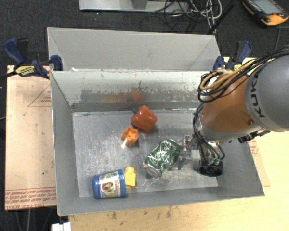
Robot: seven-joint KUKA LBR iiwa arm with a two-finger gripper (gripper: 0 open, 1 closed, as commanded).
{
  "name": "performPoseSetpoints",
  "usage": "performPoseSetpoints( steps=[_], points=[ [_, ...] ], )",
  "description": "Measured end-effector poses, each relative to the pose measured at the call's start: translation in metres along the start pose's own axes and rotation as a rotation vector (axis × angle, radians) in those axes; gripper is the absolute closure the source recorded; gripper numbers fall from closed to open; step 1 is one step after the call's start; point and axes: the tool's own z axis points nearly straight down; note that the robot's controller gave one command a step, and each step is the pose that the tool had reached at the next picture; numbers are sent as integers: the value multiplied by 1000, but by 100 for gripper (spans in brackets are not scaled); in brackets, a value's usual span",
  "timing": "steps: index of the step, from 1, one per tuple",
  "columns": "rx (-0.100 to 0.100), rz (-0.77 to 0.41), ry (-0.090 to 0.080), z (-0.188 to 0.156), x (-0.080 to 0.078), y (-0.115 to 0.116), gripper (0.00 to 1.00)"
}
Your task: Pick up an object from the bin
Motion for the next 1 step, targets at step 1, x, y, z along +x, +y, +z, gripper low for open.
performPoseSetpoints(
  steps=[1],
  points=[
    [0,-10,1,-58,0,2,100]
  ],
)
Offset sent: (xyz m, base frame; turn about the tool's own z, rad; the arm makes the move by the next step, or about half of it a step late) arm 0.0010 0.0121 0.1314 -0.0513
